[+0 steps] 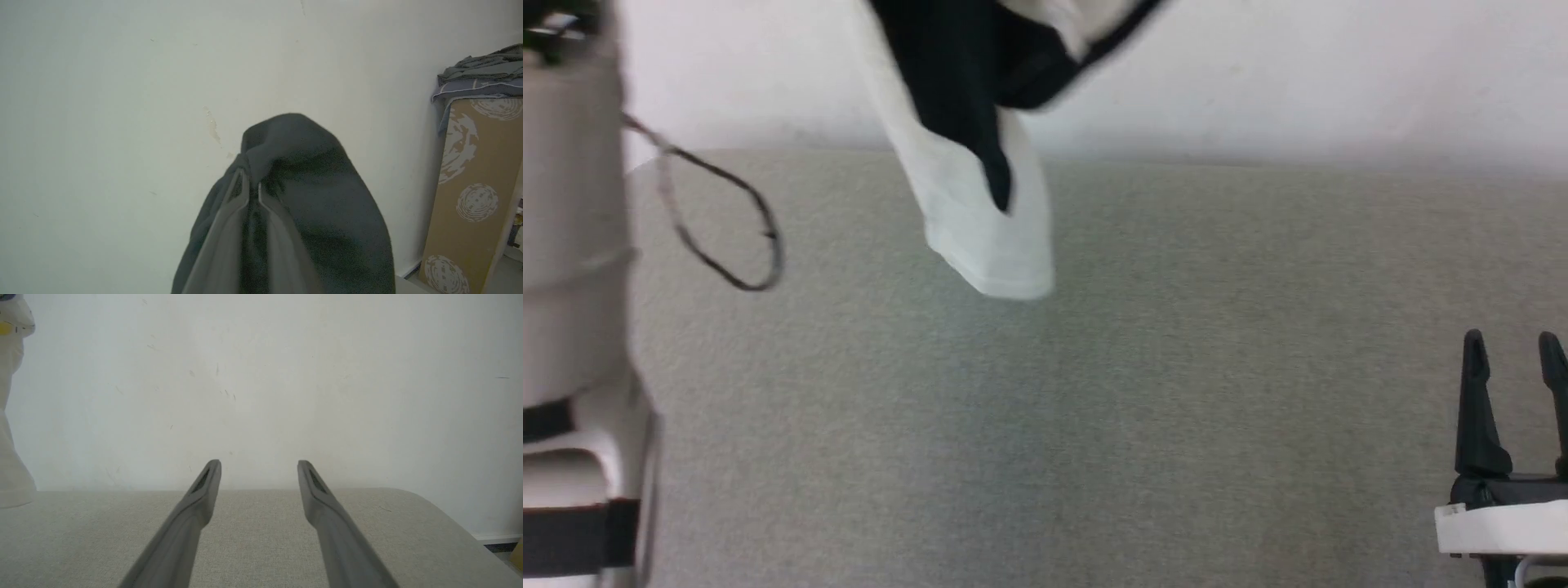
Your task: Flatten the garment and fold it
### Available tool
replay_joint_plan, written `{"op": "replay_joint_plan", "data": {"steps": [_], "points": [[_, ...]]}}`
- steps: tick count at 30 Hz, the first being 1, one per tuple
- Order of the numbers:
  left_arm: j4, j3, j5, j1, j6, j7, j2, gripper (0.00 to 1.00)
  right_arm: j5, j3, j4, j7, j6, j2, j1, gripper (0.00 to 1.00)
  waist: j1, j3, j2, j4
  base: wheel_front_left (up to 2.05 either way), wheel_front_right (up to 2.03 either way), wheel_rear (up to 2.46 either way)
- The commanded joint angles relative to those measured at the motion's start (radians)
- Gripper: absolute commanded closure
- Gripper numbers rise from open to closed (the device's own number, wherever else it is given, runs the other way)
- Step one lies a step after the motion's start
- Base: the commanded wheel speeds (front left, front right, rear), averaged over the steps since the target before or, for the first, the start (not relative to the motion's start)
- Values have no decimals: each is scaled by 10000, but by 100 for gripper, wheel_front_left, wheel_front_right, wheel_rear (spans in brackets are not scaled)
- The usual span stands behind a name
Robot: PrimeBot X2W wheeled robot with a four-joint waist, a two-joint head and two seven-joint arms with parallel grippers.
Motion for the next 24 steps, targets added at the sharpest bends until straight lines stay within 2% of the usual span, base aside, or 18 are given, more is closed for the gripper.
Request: {"op": "replay_joint_plan", "data": {"steps": [1,7,12,13,18,24], "points": [[-222,-254,-87,51,52,144,-246,100,120,-61,43,-81,-9,-3,30,0,1,-249,0,-475,0,0,0],[-838,-1230,-204,1139,81,463,-850,100,251,-323,6,-165,-9,-3,-26,0,1,-56,0,-948,0,0,0],[-1314,-2134,-110,3104,-15,257,-974,100,247,-501,-50,-197,-9,-3,-33,0,1,182,0,-1328,0,0,0],[-1314,-2134,-110,3104,-15,257,-974,100,247,-501,-50,-197,-9,-3,-33,0,1,182,0,-1328,0,0,0],[-1264,-3012,301,5704,65,-602,-895,100,223,-445,-87,-212,-9,-3,-37,0,1,431,0,-1636,0,0,0],[-219,-4217,981,7981,202,-1409,-878,100,159,-319,-253,-148,-9,-3,-123,0,1,861,0,-1837,0,0,0]]}}
